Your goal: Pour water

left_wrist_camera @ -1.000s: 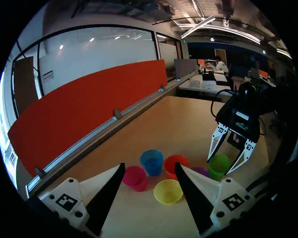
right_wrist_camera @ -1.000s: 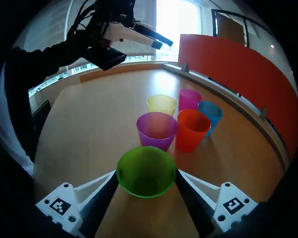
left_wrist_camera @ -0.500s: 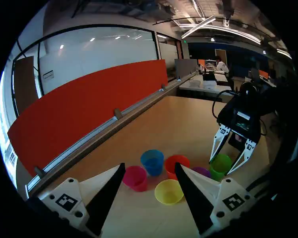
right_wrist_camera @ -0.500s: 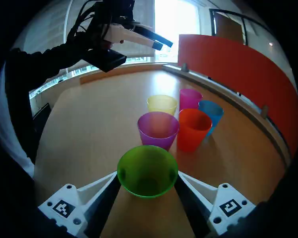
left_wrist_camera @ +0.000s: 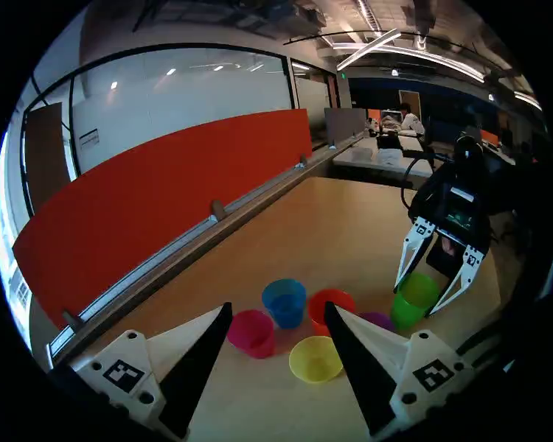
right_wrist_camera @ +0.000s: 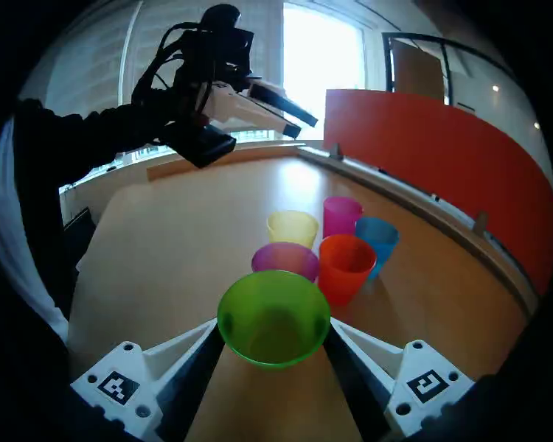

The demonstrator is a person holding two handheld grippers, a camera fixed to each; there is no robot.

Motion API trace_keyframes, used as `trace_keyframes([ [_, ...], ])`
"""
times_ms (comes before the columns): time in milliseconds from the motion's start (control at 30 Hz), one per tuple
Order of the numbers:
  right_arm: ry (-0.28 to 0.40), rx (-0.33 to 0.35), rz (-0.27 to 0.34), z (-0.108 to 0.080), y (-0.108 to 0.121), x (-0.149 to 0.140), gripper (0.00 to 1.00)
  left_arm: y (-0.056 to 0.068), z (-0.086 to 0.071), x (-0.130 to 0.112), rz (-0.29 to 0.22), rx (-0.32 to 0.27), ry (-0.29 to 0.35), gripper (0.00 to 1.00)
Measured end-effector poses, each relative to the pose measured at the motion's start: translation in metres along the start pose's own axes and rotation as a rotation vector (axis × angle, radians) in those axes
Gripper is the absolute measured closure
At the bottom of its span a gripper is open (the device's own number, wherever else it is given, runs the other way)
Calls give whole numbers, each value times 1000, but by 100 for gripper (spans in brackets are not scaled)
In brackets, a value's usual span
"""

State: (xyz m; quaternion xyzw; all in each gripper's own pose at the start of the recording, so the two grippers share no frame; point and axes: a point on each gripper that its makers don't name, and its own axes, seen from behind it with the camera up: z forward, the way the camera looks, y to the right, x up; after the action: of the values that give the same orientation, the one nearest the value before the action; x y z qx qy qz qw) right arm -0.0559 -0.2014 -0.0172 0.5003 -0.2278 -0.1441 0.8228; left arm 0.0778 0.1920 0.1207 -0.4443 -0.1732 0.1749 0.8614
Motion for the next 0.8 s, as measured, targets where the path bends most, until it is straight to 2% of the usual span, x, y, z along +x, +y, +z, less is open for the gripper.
trace_keyframes([
  [800, 181, -79, -9, -27, 21, 49, 9, -1, 12, -3, 10, -15, -13, 8],
])
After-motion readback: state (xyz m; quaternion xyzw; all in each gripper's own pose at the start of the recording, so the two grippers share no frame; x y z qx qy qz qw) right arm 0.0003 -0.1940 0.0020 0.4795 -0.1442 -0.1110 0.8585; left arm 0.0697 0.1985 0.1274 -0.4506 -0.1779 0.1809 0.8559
